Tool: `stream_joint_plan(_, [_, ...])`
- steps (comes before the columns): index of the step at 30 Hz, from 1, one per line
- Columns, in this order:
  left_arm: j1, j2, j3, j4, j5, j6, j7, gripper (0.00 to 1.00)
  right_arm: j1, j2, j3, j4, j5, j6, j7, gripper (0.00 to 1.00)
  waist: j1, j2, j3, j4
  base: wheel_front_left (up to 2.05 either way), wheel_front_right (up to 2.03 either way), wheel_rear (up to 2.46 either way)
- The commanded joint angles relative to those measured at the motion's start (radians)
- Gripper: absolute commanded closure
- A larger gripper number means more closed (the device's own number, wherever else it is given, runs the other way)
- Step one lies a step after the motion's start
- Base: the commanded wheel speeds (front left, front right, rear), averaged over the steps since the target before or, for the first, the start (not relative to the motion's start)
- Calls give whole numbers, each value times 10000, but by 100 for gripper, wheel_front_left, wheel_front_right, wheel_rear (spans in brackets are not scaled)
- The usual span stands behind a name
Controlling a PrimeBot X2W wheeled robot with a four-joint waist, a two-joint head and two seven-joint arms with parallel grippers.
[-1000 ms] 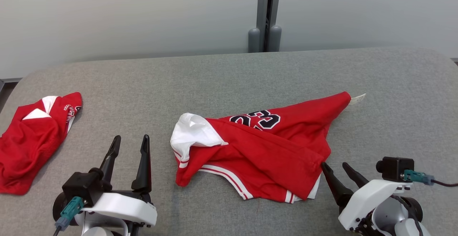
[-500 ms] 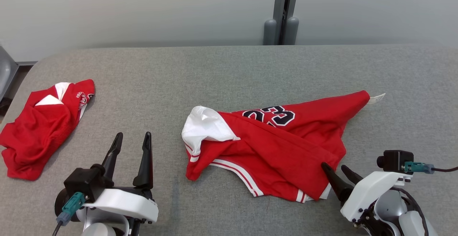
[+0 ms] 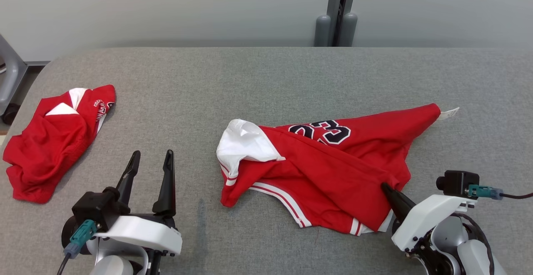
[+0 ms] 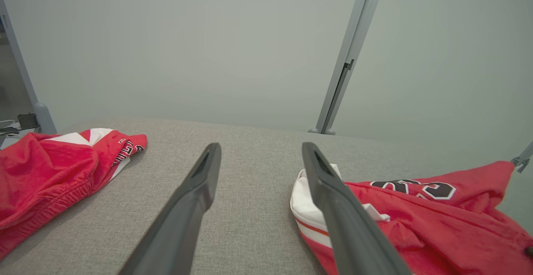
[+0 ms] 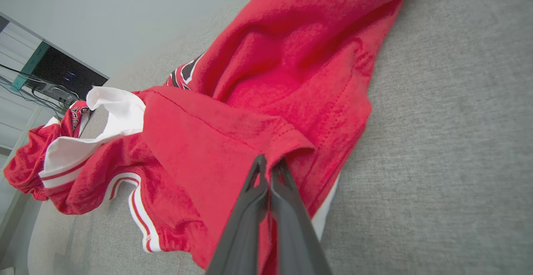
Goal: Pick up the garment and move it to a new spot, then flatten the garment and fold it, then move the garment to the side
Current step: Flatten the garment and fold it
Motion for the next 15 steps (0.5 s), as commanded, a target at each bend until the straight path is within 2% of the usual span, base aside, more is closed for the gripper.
stream_joint_plan(1, [-80, 44, 22, 14, -60, -18, -42, 0, -88, -49, -3, -76, 32, 17, -109, 100, 0, 0, -19, -17, 0, 0, 0])
stream_joint_plan(9, [98, 50, -13, 45, -107, 80, 14, 0, 195, -60, 41, -1405, 444, 17, -140, 100, 0, 0, -293, -347, 0, 0, 0])
stream_joint_plan(15, [201, 52, -18, 104, -207, 73, 26, 0, 689, -620, -418, -3038, 685, 15, 467, 100, 0, 0, -425, -610, 0, 0, 0])
